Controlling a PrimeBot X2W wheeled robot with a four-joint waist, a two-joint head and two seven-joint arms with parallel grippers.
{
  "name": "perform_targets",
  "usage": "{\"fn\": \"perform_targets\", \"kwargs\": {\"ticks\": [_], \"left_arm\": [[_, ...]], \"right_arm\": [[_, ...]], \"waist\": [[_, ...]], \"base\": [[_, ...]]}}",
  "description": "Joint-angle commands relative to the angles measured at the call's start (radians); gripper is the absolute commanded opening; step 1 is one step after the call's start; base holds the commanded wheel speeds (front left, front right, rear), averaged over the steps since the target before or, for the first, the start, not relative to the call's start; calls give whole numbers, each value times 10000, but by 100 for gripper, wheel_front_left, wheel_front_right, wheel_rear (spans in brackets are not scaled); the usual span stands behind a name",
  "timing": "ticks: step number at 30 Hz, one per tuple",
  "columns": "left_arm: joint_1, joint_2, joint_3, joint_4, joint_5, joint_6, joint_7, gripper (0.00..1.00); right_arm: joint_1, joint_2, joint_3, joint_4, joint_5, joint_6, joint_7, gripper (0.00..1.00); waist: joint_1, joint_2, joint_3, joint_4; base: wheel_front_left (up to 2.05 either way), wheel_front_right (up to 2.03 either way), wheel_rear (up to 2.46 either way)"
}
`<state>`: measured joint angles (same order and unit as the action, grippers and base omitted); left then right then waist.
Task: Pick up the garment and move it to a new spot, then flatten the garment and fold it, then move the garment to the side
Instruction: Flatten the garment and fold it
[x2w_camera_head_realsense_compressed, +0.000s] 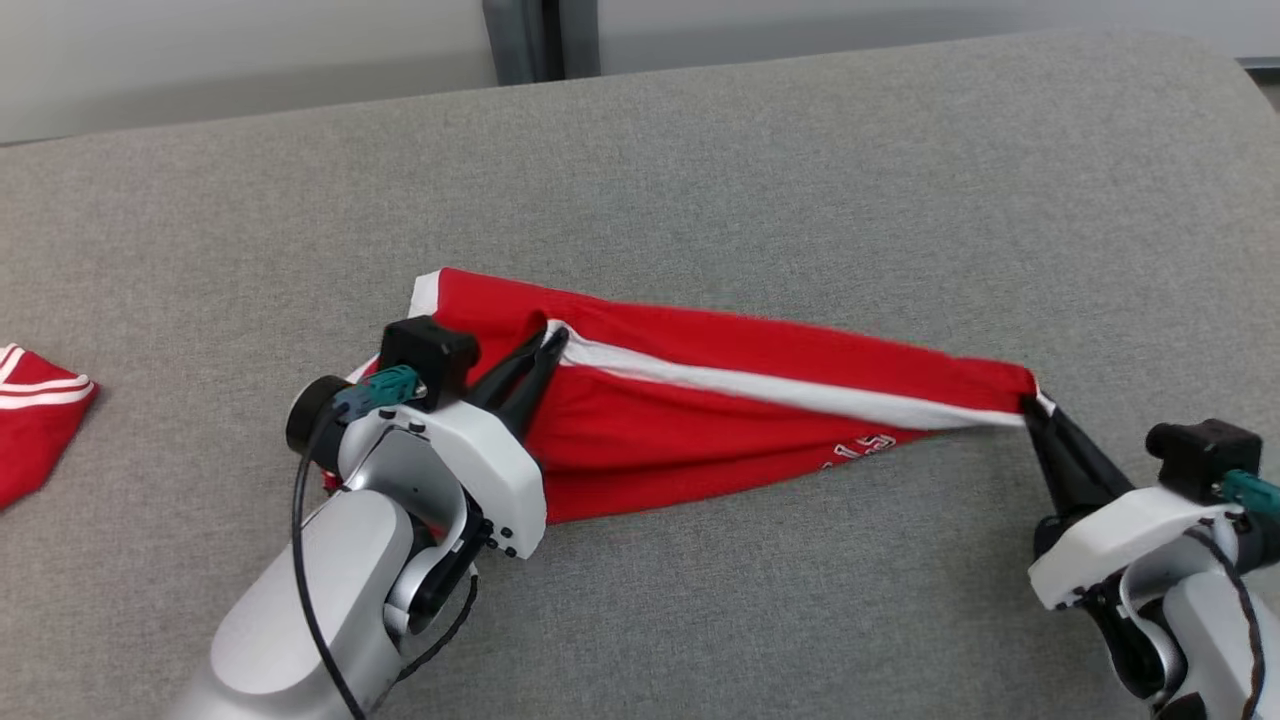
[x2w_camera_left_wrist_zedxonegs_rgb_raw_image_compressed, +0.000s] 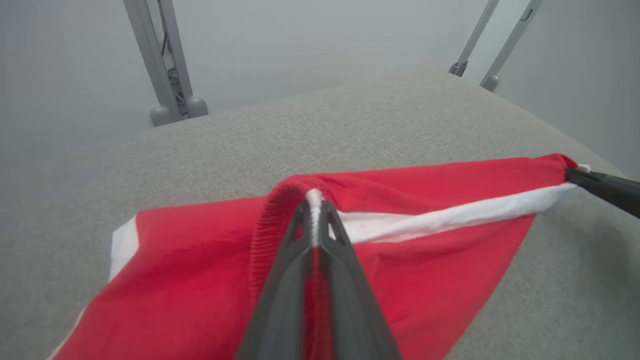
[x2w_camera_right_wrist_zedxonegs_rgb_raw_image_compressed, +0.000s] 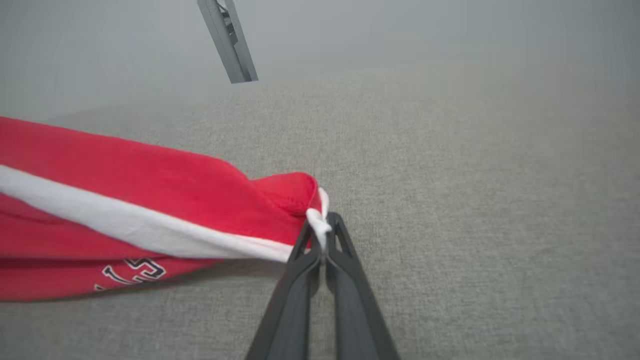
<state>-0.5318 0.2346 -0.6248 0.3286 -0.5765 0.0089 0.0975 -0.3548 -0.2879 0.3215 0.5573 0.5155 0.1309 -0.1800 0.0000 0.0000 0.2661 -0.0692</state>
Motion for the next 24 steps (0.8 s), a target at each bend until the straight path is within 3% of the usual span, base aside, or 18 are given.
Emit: {"fn": "perform_targets", "kwargs": {"ticks": [1, 6, 14, 24], "left_arm": [[110, 100, 140, -227, 58, 116, -179, 0], [364, 466, 438, -1178, 236, 509, -632, 0], [387, 1094, 1065, -3151, 690, 1214, -1258, 0], [268, 1715, 1769, -5709, 1243, 2022, -1420, 0]], "right_arm": [[-18, -125, -203, -250, -15, -1, -288, 0], [-6, -74, -840, -1877, -644, -1, -824, 0], [121, 607, -2117, -4491, -834, -1, -853, 0], [-143, 950, -2778, -6982, -687, 0, 85, 0]], "waist": [[0, 0, -141, -25], [0, 0, -490, -67], [0, 0, -1085, 211], [0, 0, -1525, 542]], "base": [[0, 0, 0], [0, 0, 0], [0, 0, 0], [0, 0, 0]]}}
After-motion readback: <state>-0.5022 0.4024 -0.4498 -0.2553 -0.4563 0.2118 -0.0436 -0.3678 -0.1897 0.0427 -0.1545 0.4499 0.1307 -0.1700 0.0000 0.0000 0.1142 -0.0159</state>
